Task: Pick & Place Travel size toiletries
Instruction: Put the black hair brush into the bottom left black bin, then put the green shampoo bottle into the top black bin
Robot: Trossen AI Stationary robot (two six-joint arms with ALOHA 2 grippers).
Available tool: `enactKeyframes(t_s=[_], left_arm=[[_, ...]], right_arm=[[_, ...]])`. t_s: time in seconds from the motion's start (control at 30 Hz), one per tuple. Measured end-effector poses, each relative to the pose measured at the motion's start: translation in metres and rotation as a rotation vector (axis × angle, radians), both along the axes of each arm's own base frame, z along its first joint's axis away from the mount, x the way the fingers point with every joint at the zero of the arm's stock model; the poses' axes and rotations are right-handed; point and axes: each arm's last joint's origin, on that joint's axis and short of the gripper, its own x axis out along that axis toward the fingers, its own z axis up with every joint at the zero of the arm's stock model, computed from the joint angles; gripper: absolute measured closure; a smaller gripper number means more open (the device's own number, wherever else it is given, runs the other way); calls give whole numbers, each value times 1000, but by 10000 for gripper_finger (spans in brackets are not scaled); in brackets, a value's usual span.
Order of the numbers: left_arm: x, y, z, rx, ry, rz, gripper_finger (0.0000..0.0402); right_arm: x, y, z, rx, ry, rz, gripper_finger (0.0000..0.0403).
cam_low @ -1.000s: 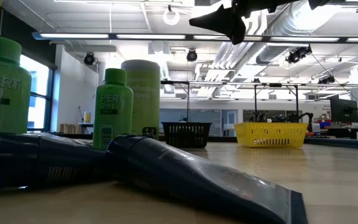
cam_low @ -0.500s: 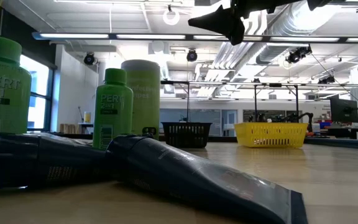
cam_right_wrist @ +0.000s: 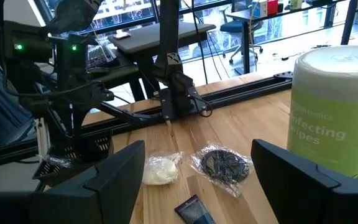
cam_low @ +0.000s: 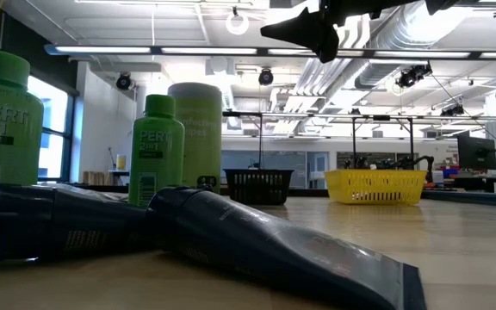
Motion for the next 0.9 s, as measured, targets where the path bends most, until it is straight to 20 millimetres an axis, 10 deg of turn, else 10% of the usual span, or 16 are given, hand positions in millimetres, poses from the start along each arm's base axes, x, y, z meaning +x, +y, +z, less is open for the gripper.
enactKeyframes(t_s=[0.9], left_arm=[[10, 13, 31, 144, -617, 20, 341]], right_arm=[[-1, 8, 0, 29, 1, 45, 117]])
